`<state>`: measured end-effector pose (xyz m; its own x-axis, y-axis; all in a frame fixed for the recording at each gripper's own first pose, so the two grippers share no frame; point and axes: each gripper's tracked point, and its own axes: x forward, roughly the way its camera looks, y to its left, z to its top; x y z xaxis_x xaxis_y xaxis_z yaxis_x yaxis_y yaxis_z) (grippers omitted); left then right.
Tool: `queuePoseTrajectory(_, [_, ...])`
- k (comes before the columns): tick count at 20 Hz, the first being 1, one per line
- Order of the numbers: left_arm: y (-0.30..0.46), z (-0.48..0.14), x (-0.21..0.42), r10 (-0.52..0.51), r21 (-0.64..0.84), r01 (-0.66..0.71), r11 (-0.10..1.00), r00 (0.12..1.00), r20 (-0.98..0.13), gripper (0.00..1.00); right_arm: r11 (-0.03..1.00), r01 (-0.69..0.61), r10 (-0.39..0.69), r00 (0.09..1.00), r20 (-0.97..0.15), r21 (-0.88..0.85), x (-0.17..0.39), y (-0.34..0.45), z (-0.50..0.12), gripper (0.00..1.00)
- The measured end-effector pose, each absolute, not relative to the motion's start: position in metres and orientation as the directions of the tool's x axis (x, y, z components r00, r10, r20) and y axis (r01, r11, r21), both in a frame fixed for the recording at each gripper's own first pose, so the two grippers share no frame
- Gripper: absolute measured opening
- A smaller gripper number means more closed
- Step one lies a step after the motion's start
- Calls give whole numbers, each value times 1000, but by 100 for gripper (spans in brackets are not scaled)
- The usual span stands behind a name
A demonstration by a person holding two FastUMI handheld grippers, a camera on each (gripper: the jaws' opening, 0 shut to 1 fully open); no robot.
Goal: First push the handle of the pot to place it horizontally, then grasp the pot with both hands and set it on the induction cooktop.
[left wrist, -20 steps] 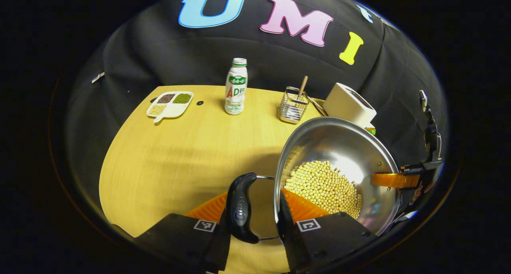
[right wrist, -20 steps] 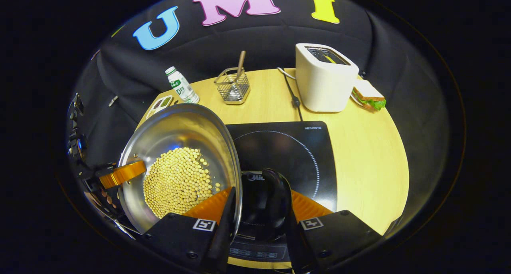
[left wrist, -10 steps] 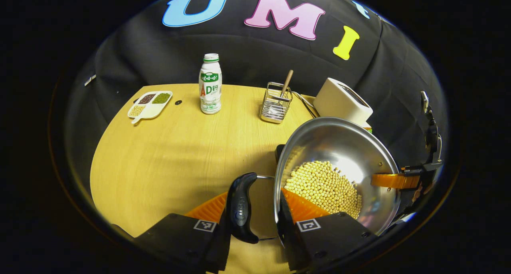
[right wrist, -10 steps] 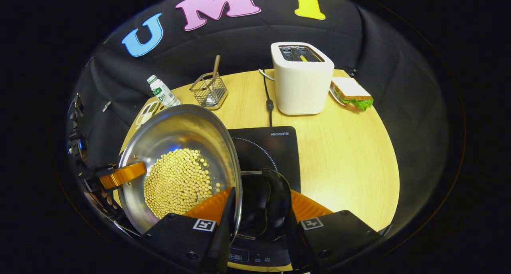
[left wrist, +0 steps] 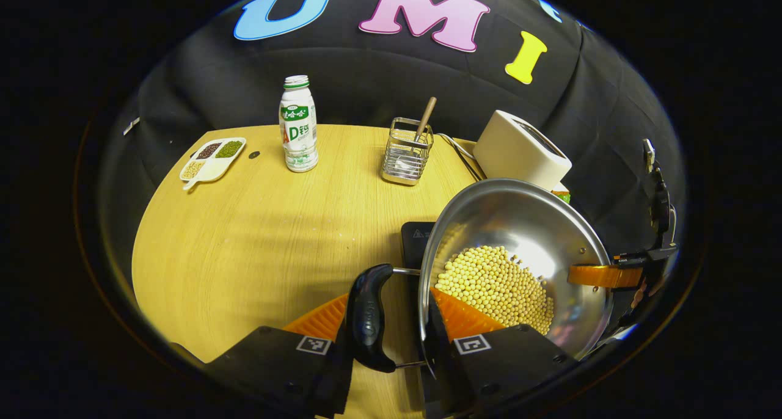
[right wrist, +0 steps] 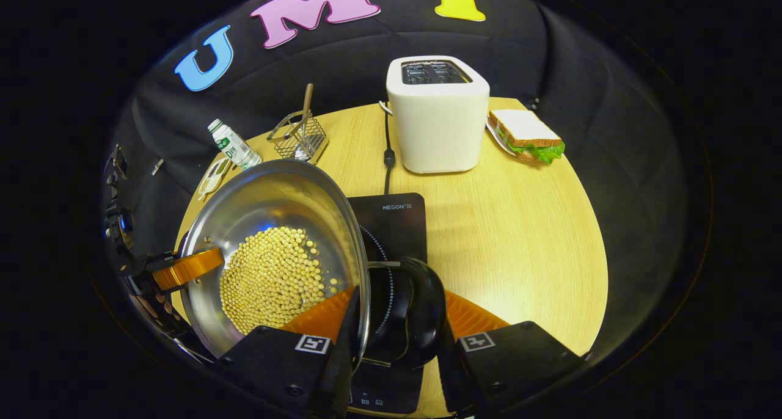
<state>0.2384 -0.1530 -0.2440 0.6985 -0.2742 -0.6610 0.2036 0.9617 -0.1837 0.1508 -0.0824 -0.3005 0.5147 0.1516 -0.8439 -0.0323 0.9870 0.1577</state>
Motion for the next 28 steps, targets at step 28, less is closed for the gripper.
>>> queuePoseTrajectory(28, [-139, -228, 190, -133, -204, 4, 979, 769, -626, 96, 977, 32, 143, 634, -760, 211, 128, -108, -280, 99])
